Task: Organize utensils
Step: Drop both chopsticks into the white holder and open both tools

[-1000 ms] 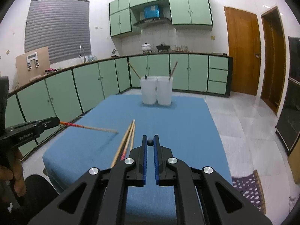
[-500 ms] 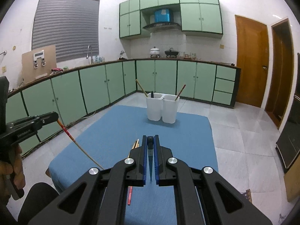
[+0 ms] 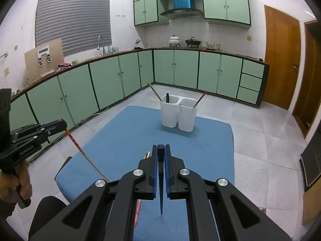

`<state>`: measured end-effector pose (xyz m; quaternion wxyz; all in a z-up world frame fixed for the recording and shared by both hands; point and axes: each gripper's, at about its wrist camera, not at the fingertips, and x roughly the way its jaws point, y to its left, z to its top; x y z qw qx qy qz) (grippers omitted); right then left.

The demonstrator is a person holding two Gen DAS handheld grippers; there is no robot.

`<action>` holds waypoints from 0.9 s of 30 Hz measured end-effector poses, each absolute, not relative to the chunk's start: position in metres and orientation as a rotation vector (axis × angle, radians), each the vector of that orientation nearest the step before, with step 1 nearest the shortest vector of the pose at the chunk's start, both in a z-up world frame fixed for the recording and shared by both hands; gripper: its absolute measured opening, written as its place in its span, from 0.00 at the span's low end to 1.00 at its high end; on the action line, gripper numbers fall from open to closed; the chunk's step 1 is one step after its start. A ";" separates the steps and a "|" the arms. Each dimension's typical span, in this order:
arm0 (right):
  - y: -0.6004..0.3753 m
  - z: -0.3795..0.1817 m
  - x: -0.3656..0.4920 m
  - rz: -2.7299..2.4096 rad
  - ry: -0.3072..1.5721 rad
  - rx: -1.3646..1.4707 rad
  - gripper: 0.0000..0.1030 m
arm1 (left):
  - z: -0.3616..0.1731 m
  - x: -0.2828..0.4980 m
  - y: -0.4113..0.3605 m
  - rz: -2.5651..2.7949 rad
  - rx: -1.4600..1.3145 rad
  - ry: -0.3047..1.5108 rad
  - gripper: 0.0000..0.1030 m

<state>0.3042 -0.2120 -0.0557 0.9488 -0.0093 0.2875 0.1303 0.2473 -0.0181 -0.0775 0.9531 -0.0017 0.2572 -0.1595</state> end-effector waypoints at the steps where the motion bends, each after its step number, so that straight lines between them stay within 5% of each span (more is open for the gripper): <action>1: -0.212 -0.051 0.307 0.268 0.586 -0.027 0.06 | -0.074 0.253 -0.020 -0.333 0.003 0.527 0.05; 18: -0.222 0.072 0.445 0.254 0.500 0.012 0.06 | 0.030 0.389 -0.065 -0.326 0.036 0.384 0.05; 27: -0.221 0.090 0.540 0.187 0.432 -0.015 0.06 | 0.051 0.484 -0.099 -0.269 0.008 0.352 0.05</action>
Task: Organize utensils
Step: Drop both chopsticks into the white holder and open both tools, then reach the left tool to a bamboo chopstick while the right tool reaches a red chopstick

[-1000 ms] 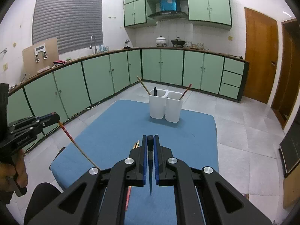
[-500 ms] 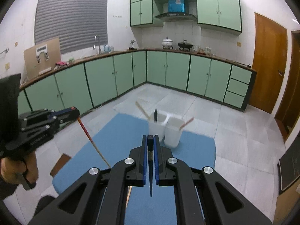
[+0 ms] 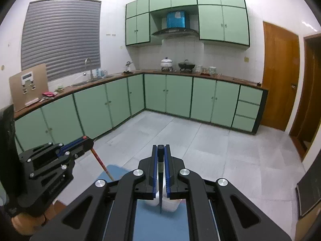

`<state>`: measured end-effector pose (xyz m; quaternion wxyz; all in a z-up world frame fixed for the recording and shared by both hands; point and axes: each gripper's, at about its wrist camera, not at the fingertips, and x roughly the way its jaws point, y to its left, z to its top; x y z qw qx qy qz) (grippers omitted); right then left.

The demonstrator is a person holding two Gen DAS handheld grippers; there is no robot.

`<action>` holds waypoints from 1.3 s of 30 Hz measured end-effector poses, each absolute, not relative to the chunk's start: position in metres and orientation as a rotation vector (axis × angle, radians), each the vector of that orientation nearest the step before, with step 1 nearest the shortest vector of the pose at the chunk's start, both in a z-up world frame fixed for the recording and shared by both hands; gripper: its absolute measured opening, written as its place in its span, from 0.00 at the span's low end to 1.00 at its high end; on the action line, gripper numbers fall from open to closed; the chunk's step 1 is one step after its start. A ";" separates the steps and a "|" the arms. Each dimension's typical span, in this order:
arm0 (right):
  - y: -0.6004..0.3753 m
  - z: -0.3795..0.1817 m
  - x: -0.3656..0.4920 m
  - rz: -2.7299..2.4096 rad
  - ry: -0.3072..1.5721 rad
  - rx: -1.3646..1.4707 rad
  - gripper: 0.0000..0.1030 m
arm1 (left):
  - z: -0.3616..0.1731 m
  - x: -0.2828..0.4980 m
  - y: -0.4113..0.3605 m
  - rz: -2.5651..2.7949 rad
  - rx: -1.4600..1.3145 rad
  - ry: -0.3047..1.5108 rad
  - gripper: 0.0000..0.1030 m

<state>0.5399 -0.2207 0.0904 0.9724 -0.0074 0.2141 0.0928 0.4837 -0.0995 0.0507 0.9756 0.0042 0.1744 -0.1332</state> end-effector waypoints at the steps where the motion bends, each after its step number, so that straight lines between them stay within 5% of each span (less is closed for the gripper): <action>1: -0.221 0.087 0.550 0.177 0.428 -0.019 0.06 | 0.049 0.494 -0.104 -0.264 0.006 0.348 0.05; 15: -0.246 -0.024 0.641 0.142 0.540 0.033 0.07 | -0.055 0.589 -0.127 -0.245 0.016 0.468 0.05; 23: -0.258 0.000 0.601 0.143 0.480 0.036 0.11 | -0.043 0.564 -0.101 -0.256 0.013 0.463 0.07; 30: -0.264 0.012 0.485 0.184 0.363 0.029 0.21 | -0.018 0.459 -0.064 -0.248 0.049 0.381 0.42; 34: -0.255 -0.032 0.396 0.184 0.339 0.023 0.26 | -0.036 0.374 -0.046 -0.220 0.071 0.340 0.61; 39: -0.231 -0.115 0.306 0.170 0.399 0.020 0.27 | -0.089 0.280 -0.031 -0.192 0.050 0.363 0.72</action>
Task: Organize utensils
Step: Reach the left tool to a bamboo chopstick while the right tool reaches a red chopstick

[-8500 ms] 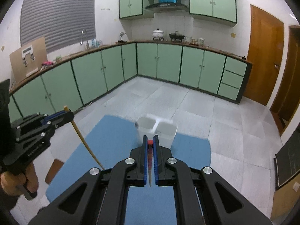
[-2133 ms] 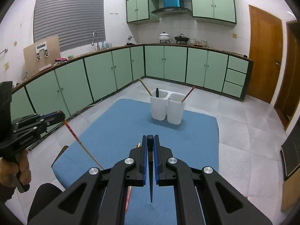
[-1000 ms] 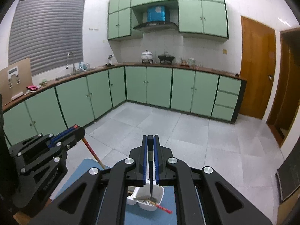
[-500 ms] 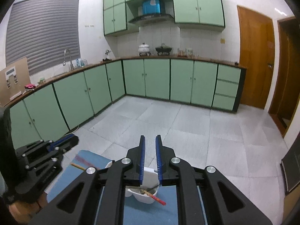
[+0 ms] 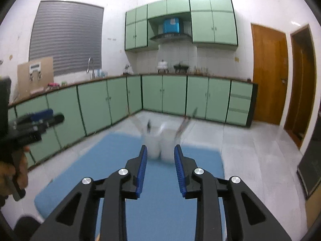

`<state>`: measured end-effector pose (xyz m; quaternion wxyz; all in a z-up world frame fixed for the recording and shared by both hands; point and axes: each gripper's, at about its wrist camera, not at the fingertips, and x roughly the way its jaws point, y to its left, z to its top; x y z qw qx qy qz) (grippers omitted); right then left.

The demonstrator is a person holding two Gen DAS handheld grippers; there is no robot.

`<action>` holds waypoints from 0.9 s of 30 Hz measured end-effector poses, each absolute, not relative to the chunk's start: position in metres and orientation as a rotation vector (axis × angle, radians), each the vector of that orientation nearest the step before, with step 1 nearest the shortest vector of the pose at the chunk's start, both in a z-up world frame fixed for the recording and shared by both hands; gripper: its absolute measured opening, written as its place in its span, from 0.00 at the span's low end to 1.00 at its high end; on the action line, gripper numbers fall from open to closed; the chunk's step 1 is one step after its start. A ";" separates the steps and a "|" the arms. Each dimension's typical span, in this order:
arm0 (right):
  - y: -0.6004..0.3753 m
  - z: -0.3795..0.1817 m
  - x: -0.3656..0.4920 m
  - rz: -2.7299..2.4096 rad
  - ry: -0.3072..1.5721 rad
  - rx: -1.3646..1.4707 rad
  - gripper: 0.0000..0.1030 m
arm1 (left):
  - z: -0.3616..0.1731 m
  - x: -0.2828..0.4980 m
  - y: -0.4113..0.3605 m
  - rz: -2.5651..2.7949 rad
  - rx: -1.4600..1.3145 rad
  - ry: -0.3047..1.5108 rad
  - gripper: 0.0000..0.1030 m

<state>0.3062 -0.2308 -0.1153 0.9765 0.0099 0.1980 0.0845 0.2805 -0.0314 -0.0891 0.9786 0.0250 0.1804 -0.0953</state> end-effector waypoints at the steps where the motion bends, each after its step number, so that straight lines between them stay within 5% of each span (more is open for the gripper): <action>1: -0.225 -0.134 0.291 0.166 0.421 0.023 0.27 | -0.101 0.267 -0.029 -0.184 0.042 0.379 0.73; 9: -0.187 -0.235 0.226 0.175 0.579 0.116 0.27 | -0.184 0.189 -0.014 -0.130 -0.011 0.526 0.83; 20: -0.150 -0.283 0.234 0.210 0.694 0.066 0.26 | -0.239 0.181 -0.014 -0.137 -0.031 0.669 0.85; 27: -0.164 -0.284 0.241 0.169 0.679 0.081 0.06 | -0.263 0.190 -0.029 -0.172 -0.023 0.713 0.85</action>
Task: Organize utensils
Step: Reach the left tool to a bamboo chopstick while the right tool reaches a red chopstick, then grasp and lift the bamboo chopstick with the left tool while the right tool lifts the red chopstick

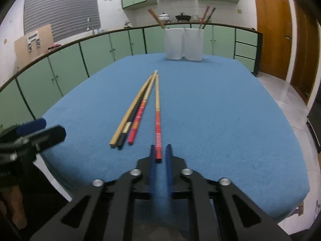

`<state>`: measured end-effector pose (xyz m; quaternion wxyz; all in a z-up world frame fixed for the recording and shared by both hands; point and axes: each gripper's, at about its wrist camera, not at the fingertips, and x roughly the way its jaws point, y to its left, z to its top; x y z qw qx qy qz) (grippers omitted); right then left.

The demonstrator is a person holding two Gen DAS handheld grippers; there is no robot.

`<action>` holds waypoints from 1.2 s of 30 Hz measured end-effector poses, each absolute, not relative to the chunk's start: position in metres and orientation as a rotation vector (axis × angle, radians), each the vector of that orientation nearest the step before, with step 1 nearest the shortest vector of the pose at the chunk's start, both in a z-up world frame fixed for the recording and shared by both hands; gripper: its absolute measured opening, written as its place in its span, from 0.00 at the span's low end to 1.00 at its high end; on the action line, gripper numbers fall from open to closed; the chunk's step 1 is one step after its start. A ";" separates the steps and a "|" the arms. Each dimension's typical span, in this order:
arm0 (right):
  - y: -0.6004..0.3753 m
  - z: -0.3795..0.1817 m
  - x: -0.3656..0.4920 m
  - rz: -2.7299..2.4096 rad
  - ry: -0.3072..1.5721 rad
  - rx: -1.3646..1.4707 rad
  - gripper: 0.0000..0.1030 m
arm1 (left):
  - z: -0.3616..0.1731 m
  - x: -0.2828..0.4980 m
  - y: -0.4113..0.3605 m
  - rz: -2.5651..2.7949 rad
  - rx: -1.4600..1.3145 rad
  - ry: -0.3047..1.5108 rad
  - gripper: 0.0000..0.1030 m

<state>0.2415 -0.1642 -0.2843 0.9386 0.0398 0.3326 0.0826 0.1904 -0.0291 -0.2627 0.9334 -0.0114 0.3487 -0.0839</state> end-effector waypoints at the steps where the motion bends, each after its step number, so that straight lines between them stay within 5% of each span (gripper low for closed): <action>1: -0.168 -0.285 0.241 0.158 0.677 0.090 0.06 | -0.267 0.192 -0.031 -0.172 -0.022 0.722 0.85; 21: -0.198 -0.286 0.239 0.091 0.674 0.167 0.06 | -0.292 0.210 -0.075 -0.184 0.057 0.750 0.79; 31: -0.199 -0.288 0.237 0.087 0.672 0.162 0.07 | -0.292 0.206 -0.063 -0.162 0.018 0.732 0.52; 36: -0.197 -0.290 0.234 0.078 0.664 0.147 0.07 | -0.293 0.207 -0.066 -0.170 0.040 0.725 0.51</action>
